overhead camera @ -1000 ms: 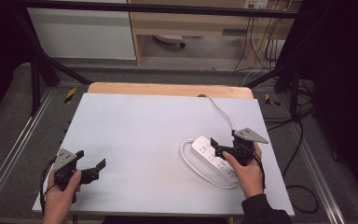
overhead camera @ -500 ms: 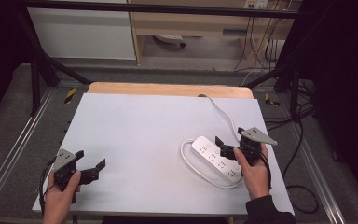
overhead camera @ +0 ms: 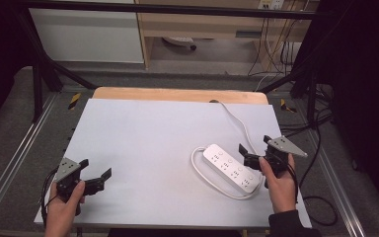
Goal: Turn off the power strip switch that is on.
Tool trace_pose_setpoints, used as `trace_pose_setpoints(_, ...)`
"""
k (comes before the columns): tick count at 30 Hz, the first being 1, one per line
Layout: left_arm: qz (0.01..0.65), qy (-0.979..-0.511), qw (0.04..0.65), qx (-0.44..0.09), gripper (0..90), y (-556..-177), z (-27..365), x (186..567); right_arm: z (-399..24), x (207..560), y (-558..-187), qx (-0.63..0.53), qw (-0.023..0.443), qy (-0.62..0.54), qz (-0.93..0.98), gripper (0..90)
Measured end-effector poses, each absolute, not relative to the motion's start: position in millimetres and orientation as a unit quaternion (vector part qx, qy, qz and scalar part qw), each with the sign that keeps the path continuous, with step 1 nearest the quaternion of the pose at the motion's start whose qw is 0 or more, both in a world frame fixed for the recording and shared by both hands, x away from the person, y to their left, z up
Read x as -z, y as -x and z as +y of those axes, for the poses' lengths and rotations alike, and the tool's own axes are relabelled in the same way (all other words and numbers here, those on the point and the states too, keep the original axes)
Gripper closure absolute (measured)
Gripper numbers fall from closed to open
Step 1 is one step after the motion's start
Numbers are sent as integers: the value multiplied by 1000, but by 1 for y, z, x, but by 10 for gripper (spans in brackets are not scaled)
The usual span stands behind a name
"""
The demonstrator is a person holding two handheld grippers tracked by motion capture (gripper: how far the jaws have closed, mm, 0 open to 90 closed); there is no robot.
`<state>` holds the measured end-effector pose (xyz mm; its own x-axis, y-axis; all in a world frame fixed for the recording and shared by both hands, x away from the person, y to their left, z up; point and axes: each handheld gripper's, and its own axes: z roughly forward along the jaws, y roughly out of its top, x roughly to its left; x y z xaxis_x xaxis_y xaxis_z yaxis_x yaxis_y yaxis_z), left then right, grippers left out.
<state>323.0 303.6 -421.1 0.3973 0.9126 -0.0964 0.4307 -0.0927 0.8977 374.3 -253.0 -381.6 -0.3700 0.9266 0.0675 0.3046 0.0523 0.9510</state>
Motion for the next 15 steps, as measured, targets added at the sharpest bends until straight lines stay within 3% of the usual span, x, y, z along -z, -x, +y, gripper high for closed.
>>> trace_pose_setpoints(15,484,-692,468,-260,63,-323,304,421,-283,385,-370,-492,333,-496,633,28)
